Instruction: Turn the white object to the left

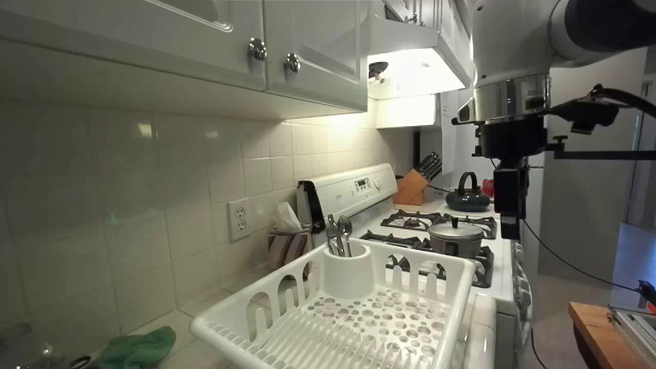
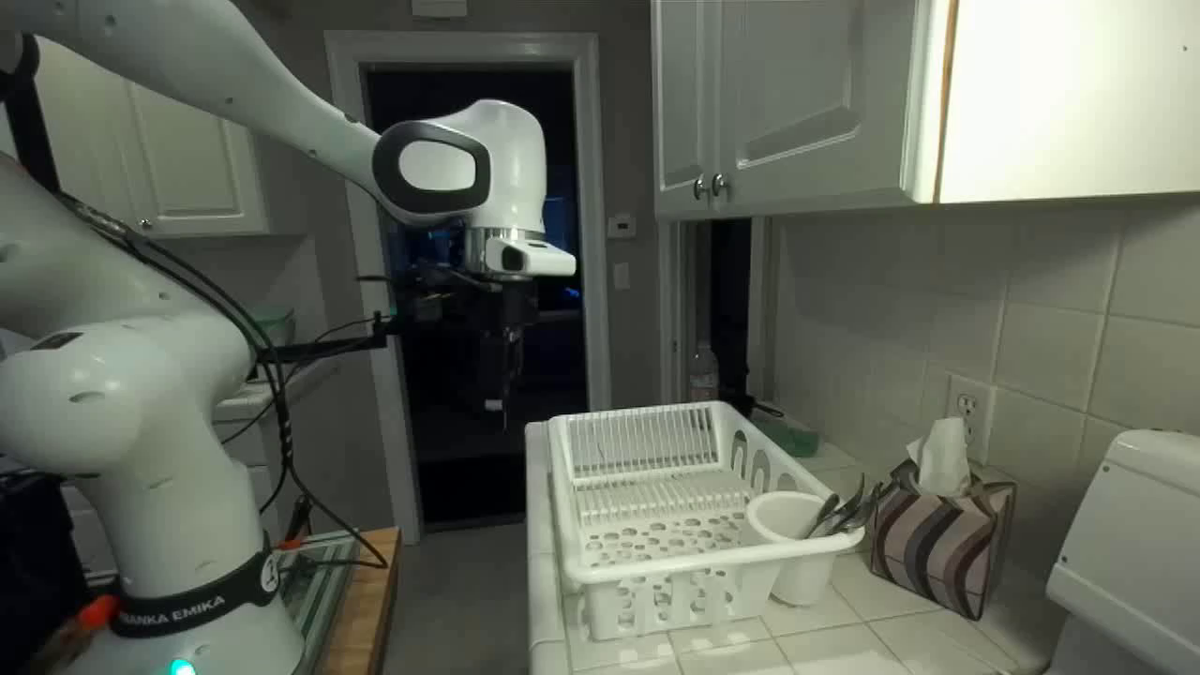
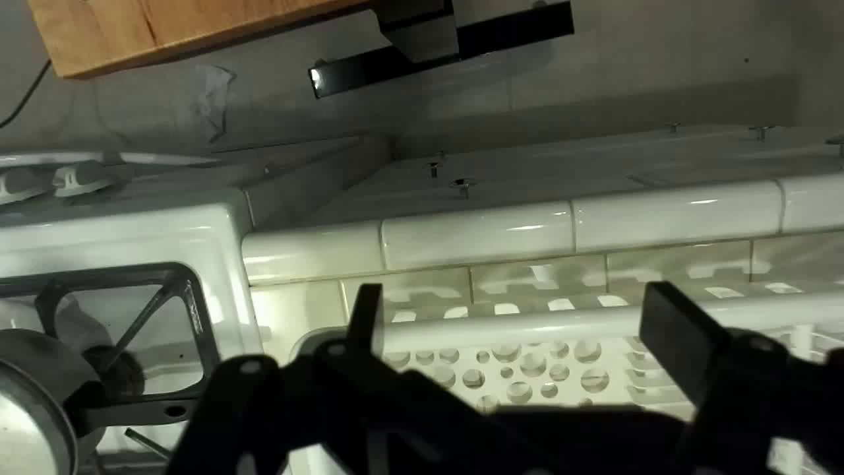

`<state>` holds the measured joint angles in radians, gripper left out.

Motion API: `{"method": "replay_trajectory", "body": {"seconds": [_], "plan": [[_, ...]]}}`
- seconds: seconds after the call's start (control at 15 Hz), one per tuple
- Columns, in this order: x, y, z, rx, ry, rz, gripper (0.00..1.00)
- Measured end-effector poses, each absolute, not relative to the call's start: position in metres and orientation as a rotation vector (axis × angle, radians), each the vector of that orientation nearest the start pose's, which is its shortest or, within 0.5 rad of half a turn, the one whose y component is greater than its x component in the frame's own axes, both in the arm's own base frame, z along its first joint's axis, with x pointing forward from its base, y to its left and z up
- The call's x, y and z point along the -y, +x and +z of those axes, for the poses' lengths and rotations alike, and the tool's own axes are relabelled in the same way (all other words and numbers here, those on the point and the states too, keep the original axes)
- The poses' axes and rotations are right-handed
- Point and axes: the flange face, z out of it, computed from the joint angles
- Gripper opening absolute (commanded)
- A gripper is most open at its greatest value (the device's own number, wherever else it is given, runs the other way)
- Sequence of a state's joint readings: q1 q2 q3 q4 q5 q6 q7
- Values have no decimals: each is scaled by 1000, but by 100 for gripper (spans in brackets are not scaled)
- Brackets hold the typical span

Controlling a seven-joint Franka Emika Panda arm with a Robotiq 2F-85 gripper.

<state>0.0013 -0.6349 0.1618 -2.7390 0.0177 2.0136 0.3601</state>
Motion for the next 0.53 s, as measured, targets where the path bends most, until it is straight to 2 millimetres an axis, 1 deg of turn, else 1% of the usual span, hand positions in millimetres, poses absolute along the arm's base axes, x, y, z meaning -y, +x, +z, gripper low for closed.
{"method": "replay_trajectory", "body": {"seconds": [0.4, 0.47, 0.53], "plan": [[-50, 326, 395, -390, -3217, 120, 100], [-50, 326, 395, -402, -3216, 121, 100], [-49, 327, 394, -454, -3212, 122, 100]]}}
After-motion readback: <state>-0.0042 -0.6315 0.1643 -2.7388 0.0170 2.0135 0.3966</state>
